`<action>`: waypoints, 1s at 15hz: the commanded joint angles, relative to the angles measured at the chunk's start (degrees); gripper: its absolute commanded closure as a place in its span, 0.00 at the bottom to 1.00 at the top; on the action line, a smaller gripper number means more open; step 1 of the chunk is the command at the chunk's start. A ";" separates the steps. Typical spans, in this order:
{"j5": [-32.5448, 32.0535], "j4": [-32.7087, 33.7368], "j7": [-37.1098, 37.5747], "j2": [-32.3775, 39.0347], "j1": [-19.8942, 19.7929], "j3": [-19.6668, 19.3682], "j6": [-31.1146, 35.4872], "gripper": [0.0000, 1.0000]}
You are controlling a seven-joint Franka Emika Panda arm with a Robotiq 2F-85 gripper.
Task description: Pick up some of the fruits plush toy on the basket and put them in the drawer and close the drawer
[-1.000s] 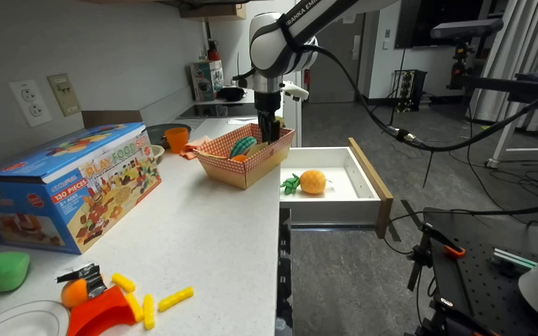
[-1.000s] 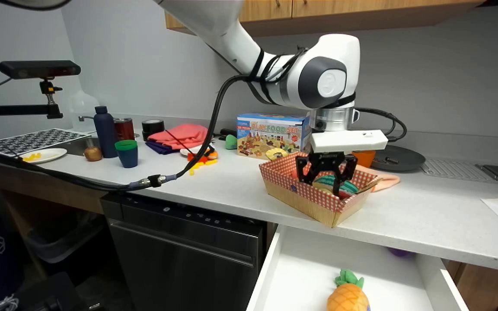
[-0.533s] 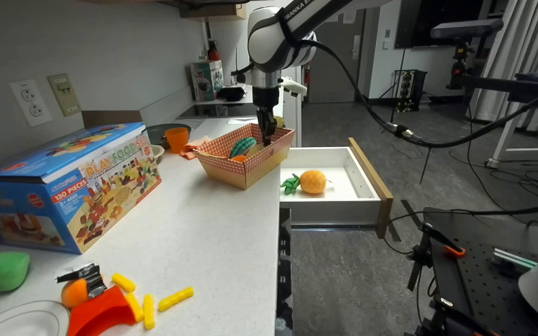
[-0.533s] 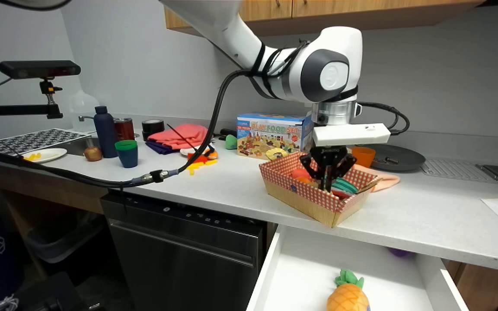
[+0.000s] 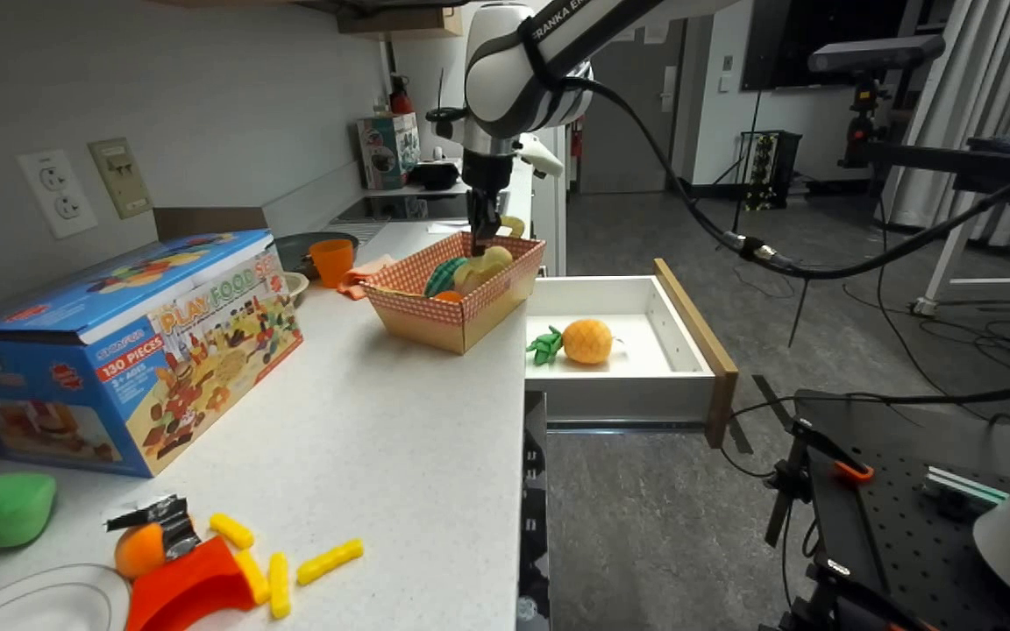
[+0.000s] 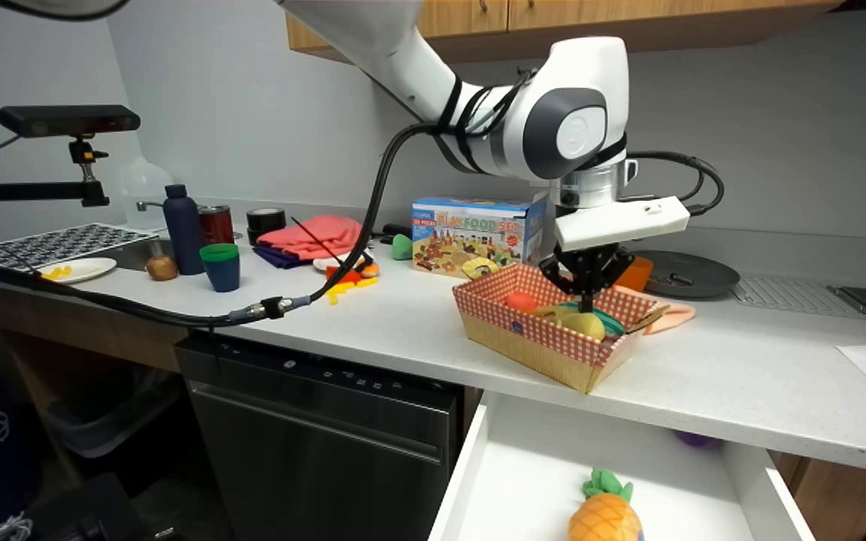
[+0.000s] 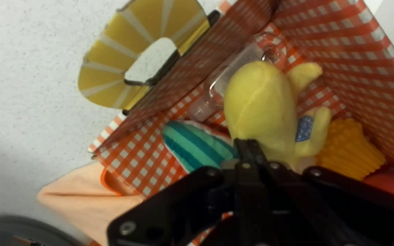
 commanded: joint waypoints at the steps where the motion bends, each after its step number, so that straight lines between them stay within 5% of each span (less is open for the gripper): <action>1: -0.60 -0.08 1.48 0.56 0.54 -0.61 5.86 1.00; 8: 0.81 -0.52 -2.52 0.50 -1.00 1.67 5.42 1.00; 9: 1.89 -11.14 -5.87 -9.89 -2.86 2.39 6.25 1.00; 15: 9.52 -21.84 -21.38 -24.13 -4.32 1.51 3.47 1.00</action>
